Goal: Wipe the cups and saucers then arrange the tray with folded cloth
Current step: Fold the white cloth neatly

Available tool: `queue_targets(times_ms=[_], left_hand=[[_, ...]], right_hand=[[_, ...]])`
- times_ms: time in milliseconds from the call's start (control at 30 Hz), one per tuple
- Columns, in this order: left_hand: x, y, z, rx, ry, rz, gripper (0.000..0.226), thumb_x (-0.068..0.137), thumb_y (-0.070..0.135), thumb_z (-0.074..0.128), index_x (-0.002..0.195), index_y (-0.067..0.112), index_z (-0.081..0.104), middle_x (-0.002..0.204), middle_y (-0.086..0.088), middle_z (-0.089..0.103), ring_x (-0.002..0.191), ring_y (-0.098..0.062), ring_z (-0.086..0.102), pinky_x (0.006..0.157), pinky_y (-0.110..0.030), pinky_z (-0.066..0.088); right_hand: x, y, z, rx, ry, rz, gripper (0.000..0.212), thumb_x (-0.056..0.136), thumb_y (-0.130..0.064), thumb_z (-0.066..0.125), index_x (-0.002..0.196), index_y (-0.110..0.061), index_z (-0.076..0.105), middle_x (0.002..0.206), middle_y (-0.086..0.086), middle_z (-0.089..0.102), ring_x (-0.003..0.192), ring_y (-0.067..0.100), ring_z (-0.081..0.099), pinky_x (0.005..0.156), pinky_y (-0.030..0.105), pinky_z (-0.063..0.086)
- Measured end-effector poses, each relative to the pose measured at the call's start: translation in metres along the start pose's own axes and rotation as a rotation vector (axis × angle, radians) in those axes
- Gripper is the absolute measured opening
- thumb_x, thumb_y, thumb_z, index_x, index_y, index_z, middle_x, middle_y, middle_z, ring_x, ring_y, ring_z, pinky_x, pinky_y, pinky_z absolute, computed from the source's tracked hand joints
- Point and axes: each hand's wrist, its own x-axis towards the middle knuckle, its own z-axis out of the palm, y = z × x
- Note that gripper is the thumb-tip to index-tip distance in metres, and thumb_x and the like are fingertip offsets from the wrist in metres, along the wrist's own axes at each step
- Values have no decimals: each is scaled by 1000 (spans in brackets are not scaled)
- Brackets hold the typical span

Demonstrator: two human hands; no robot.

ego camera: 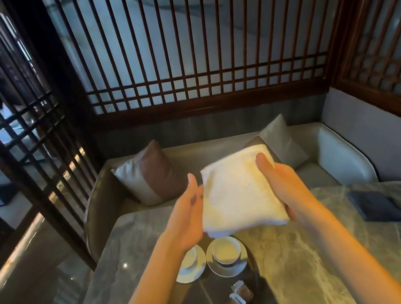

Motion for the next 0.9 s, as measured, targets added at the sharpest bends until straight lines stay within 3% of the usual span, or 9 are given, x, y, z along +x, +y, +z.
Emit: queue_targets(times_ms=[67,133,233,333,500,633,767,900], left_hand=[[-3,-7,-3,58,-43,-21,71,90,45,62,147,8,39,151,-15,42,142,-36,34,123,-52,16],[-6,-4,-6,183,-64,12,77,83,28,75,148,11,38,151,-20,42,141,-41,37,120,-59,19],[-9,4,-8,293,-23,41,65,88,17,67,146,16,39,148,-19,46,135,-42,46,115,-62,29],[-9,7,-7,396,24,59,55,91,16,66,141,22,42,142,-11,54,125,-31,59,100,-48,52],[-9,7,-4,452,43,22,54,91,12,65,138,25,43,136,-10,57,120,-33,62,87,-42,60],[-6,8,0,474,61,-2,43,92,9,63,132,20,49,133,-11,60,113,-32,67,78,-38,62],[-5,9,-2,530,40,-5,43,90,13,67,130,21,52,130,-10,62,113,-32,67,82,-41,61],[-8,10,-6,572,-114,7,51,88,16,69,135,20,51,133,-10,63,119,-35,63,87,-44,59]], right_hand=[[4,5,-8,39,-80,109,57,87,-67,50,121,-23,62,104,-1,76,94,16,74,70,31,60],[7,7,-20,137,-215,260,58,85,-63,58,124,-20,62,113,6,74,104,24,72,86,41,58],[8,9,-38,180,-414,340,54,82,-45,72,127,-18,61,120,8,71,110,25,69,84,37,59],[9,11,-48,166,-576,289,52,83,-21,75,132,-18,58,129,8,66,118,26,65,86,35,59],[11,8,-58,163,-575,272,46,85,-12,72,129,-16,61,128,8,67,117,25,65,86,36,59],[11,13,-65,73,-549,250,48,85,-16,73,131,-13,60,128,7,68,118,25,65,96,40,55],[7,14,-70,-30,-592,225,49,84,-19,74,131,-17,60,130,9,66,122,29,62,106,51,44],[7,12,-76,34,-622,246,50,83,-14,74,131,-16,60,131,8,65,121,27,62,105,46,48]])
